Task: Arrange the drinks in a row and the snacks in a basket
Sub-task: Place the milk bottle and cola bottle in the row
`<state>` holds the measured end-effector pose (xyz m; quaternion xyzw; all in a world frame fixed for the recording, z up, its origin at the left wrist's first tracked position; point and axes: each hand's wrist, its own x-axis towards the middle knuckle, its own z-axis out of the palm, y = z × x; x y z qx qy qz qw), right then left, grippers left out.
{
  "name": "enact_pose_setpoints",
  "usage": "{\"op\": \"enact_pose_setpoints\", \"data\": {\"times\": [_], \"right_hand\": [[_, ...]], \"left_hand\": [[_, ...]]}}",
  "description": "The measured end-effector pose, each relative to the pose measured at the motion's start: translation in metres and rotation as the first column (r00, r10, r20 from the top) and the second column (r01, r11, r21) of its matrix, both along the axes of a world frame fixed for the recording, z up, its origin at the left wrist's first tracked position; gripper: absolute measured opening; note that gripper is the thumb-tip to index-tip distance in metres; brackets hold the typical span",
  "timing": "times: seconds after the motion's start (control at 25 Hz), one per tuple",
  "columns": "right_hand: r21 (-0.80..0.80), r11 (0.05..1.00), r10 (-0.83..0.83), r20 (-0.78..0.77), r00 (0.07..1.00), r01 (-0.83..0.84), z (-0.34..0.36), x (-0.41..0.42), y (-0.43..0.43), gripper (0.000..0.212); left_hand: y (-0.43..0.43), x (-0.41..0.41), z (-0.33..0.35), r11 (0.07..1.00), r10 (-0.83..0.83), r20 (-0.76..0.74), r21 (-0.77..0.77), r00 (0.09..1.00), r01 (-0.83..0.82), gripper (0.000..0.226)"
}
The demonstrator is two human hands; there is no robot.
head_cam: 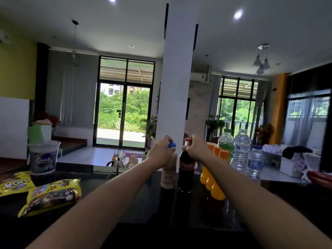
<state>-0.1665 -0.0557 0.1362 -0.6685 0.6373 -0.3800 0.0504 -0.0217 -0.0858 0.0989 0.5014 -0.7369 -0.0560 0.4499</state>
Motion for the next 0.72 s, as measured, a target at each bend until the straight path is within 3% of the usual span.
{"op": "enact_pose_setpoints", "data": {"times": [0.2,0.28,0.4,0.52,0.72], "right_hand": [[-0.021,0.999,0.026,-0.053,0.998,-0.027,-0.001,-0.012,-0.016,0.053],[-0.127,0.992,-0.011,-0.212,0.977,-0.017,-0.004,-0.01,-0.016,0.054],[-0.234,0.972,-0.098,-0.439,0.893,-0.008,-0.01,-0.011,-0.013,0.059],[-0.179,0.983,-0.055,-0.442,0.895,-0.028,-0.013,-0.012,-0.015,0.066],[-0.159,0.987,-0.066,-0.401,0.914,0.002,-0.014,-0.018,-0.025,0.062]], "left_hand": [[-0.009,-0.007,-0.002,0.998,-0.059,-0.055,0.003,0.997,0.059,0.022],[-0.007,-0.003,-0.004,0.99,-0.137,-0.055,0.025,0.989,0.138,0.029],[-0.002,0.011,-0.009,0.958,-0.255,0.124,0.167,0.959,0.234,0.065],[-0.002,0.016,-0.015,0.967,-0.237,0.259,0.154,0.936,0.202,0.091],[-0.013,-0.003,-0.021,0.975,-0.208,0.225,0.125,0.952,0.184,0.093]]}}
